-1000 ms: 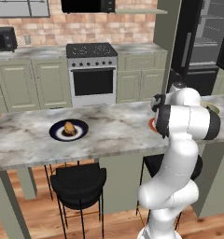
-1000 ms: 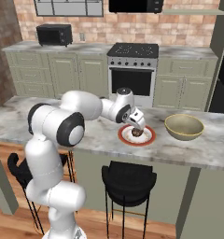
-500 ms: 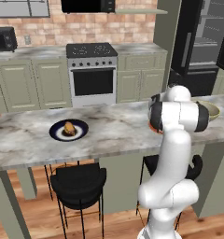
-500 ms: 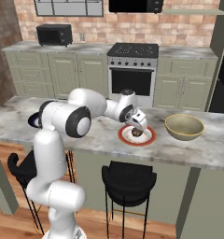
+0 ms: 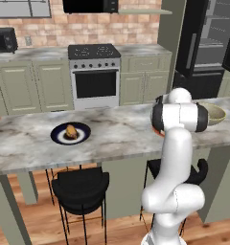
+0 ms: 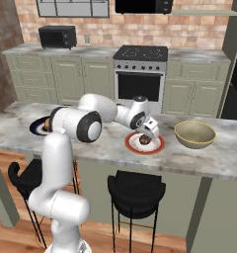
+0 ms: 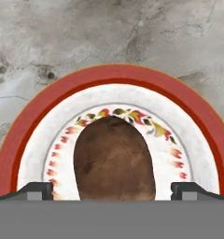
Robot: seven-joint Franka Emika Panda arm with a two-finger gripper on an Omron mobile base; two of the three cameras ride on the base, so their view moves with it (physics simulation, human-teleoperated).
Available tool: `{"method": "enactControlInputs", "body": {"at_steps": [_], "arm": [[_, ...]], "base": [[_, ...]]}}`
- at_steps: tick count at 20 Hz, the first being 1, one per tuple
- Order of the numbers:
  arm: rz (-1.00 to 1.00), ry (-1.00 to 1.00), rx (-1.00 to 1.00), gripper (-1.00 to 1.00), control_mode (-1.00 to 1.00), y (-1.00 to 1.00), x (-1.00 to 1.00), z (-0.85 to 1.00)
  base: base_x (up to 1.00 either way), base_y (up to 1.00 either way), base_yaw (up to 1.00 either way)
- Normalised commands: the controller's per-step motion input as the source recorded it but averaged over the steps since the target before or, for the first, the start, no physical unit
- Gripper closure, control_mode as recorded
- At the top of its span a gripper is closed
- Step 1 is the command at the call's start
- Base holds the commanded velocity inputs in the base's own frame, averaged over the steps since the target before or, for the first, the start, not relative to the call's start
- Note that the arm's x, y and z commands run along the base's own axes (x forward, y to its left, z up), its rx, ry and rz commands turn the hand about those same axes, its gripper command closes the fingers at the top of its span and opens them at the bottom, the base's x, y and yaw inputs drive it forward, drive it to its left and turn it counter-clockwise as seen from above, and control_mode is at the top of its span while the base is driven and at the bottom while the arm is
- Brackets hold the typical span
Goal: Pick the chicken drumstick and potato from their plates and place them in the bowl. Then put the bowl in the fridge.
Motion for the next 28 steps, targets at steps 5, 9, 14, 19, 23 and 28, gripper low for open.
{"method": "enactControlInputs", "body": {"at_steps": [5, 9, 14, 19, 23, 28], "arm": [[0.0, 0.01, 0.02, -1.0, -1.0, -0.07, 0.11, -0.2], [0.0, 0.03, 0.02, -1.0, -1.0, -0.01, 0.02, -0.21], [0.0, 0.0, 0.02, -1.0, -1.0, 0.0, 0.16, -0.17], [0.0, 0.0, 0.0, -1.0, -1.0, 0.0, 0.13, -0.18], [0.0, 0.0, 0.0, -1.0, -1.0, 0.0, 0.05, -0.22], [0.0, 0.0, 0.03, 1.0, -1.0, 0.0, -0.04, -0.13]], "base": [[0.0, 0.0, 0.0], [0.0, 0.0, 0.0], [0.0, 0.0, 0.0], [0.0, 0.0, 0.0], [0.0, 0.0, 0.0], [0.0, 0.0, 0.0]]}}
